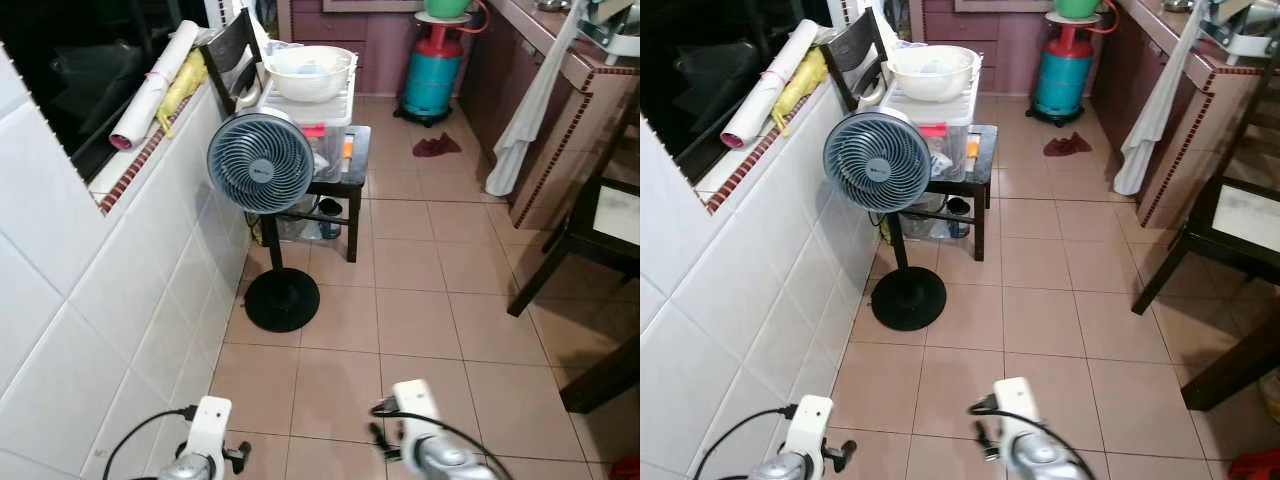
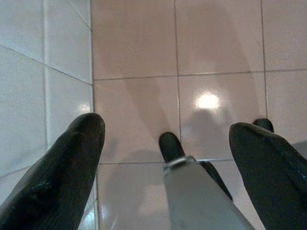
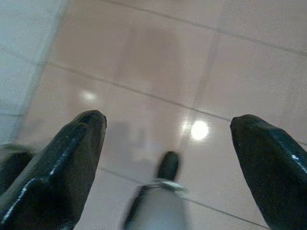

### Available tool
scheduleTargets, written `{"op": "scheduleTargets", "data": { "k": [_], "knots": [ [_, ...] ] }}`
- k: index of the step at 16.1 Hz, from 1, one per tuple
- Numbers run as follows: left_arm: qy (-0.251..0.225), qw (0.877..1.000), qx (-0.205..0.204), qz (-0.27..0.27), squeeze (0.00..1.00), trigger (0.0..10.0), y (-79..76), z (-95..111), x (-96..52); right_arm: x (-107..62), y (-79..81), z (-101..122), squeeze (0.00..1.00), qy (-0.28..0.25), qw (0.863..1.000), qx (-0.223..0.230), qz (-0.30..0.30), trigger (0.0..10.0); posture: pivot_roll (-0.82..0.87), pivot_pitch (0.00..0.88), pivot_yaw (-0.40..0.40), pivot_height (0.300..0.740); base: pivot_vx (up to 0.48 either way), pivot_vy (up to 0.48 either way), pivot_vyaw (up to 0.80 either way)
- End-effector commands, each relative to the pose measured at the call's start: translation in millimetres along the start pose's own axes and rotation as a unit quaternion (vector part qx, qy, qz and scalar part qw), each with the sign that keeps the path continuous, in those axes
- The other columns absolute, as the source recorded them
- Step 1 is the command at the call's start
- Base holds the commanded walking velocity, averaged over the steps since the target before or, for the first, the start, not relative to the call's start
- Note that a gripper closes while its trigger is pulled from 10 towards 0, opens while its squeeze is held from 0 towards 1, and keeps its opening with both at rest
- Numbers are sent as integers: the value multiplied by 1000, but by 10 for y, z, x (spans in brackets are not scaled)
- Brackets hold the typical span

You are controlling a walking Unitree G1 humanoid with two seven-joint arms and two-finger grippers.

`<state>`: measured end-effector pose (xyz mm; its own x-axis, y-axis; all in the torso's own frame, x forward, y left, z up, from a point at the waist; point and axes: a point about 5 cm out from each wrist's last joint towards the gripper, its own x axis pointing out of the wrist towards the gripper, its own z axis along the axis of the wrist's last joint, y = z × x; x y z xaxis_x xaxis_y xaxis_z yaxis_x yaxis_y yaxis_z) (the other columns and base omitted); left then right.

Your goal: Setting the table

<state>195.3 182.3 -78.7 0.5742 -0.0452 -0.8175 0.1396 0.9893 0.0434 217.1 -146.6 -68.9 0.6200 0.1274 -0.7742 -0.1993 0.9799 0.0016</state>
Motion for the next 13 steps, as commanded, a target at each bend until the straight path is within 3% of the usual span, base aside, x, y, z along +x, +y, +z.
{"op": "scheduleTargets", "data": {
  "k": [1,3,4,5,6,8,10,13],
  "knots": [
    [-6,1000,0,6,0,10000,59,37,-3,7,-8,41,0,-6,1000,1,-9,10000,-40,0,3,740,0,0,0],
    [-9,999,-18,28,0,10000,168,30,-21,19,76,61,0,-3,999,-33,10,10000,49,0,-45,740,0,0,0],
    [-6,993,-85,77,0,10000,322,-80,-66,26,209,53,0,7,993,-106,57,10000,98,0,-73,740,0,0,0],
    [-7,992,-97,83,0,10000,350,-106,-78,28,243,52,0,8,991,-118,64,10000,105,0,-79,740,0,0,0],
    [5,995,-69,75,0,10000,302,-231,-97,33,291,67,0,7,989,-129,71,10000,133,0,-88,740,0,0,0],
    [7,994,-70,83,0,10000,285,-280,-106,38,291,94,0,5,991,-118,70,10000,138,0,-85,740,0,0,0],
    [-18,997,-35,59,0,10000,161,-115,-54,38,189,141,0,-4,993,-105,51,10000,111,0,-54,740,0,0,0],
    [-32,999,27,26,0,10000,57,114,1,28,-10,220,0,-29,998,-50,-4,10000,-8,0,4,740,0,0,0]
  ]
}}
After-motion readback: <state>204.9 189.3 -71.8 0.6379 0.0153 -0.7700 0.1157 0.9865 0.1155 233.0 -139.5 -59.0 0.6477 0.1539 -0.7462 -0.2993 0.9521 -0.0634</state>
